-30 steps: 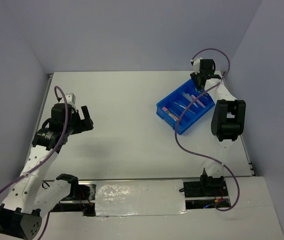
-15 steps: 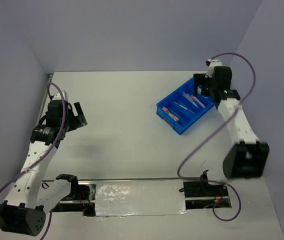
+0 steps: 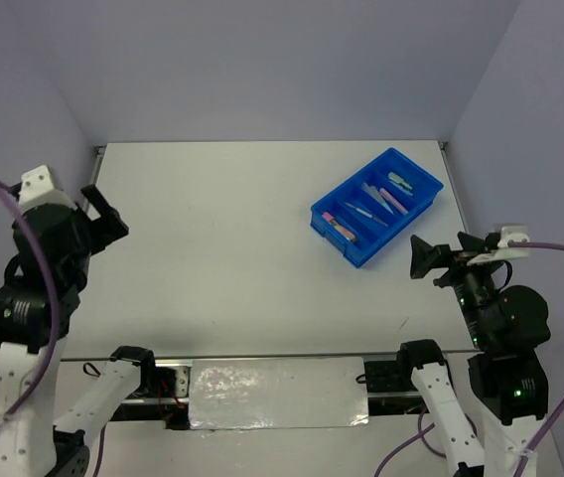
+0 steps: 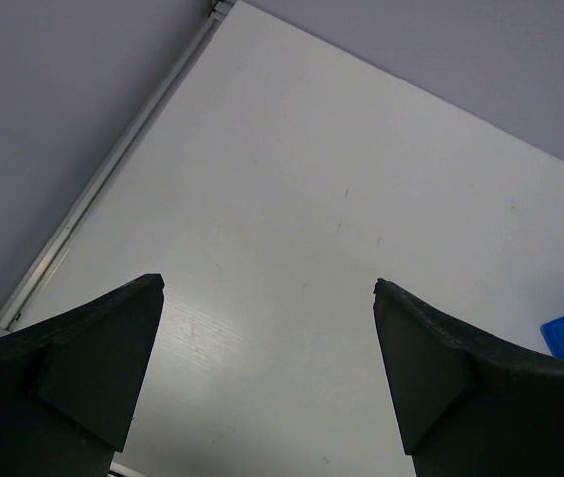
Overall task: Sort the stationery into containers
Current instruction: Reset both arms
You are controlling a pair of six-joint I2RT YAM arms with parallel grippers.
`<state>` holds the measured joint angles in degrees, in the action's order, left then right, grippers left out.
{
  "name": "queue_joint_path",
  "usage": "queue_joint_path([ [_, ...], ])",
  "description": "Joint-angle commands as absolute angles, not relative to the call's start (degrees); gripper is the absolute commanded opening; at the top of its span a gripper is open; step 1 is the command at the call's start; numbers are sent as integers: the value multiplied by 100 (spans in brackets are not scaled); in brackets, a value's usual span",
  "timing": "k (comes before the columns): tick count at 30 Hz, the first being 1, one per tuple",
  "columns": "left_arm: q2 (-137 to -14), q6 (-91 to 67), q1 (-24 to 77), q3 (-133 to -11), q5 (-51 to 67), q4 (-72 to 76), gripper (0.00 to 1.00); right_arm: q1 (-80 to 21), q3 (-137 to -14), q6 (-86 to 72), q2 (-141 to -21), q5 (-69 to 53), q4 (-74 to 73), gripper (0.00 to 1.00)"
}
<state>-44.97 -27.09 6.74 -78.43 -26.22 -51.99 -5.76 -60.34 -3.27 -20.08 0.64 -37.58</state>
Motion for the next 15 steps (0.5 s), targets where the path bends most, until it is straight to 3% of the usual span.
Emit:
queue_joint_path([
  [1, -4045, -2602, 738, -8068, -2901, -5713, 99, -606, -6161, -361, -1803, 26, -4622, 100],
  [8, -3279, -2777, 738, -7726, -3190, -5898, 99, -606, -6065, -133, -1372, -150, -5045, 100],
  [15, -3252, -2734, 738, -7506, -3112, -5810, 99, -615, -5941, -150, -1310, -53, -5115, 100],
])
